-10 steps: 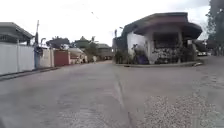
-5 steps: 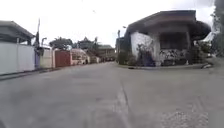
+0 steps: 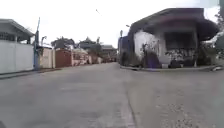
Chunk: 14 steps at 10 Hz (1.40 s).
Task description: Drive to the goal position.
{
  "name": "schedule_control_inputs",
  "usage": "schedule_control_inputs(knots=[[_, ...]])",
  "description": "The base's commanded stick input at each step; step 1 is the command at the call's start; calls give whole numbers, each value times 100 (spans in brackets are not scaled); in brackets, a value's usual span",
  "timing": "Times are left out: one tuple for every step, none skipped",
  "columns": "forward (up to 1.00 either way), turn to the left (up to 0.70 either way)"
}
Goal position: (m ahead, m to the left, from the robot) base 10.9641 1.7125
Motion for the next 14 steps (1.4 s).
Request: schedule_control_inputs(knots=[[100,1],[100,1],[100,1],[100,1],[100,1],[100,1],[100,1],[100,1],[100,1],[100,1],[100,1],[100,1],[100,1],[100,1]])
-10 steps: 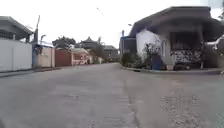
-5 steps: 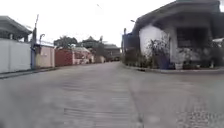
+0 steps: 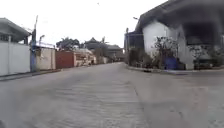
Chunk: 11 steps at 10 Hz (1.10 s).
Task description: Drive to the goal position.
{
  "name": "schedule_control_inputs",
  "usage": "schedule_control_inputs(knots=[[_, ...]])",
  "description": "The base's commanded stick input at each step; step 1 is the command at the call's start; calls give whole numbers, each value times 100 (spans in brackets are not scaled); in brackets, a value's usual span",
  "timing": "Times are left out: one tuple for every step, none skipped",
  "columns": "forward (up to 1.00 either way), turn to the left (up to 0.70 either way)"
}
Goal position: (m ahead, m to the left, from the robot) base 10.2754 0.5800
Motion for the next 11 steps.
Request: schedule_control_inputs(knots=[[100,1],[100,1],[100,1],[100,1],[100,1],[100,1],[100,1],[100,1],[100,1],[100,1],[100,1]])
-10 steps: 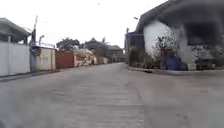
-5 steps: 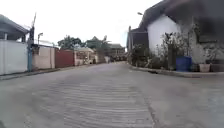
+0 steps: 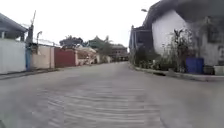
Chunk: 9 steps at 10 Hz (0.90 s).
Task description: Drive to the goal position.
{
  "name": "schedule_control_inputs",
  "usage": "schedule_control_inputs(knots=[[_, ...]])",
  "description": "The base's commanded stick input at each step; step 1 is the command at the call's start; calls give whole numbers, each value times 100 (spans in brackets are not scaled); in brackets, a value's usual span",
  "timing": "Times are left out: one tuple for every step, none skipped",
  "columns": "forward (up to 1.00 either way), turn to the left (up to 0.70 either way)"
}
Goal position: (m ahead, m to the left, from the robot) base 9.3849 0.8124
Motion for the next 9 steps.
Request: schedule_control_inputs(knots=[[100,1],[100,1],[100,1],[100,1],[100,1],[100,1],[100,1],[100,1],[100,1]])
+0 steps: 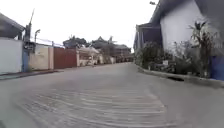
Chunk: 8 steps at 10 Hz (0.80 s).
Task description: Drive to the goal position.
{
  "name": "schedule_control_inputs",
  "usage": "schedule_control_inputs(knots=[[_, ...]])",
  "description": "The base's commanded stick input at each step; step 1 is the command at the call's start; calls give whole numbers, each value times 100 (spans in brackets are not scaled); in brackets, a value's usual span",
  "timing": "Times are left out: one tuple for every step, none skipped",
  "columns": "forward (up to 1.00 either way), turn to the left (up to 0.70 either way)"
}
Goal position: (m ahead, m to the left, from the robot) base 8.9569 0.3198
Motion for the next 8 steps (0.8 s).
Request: schedule_control_inputs(knots=[[100,1],[100,1],[100,1],[100,1],[100,1],[100,1],[100,1],[100,1]])
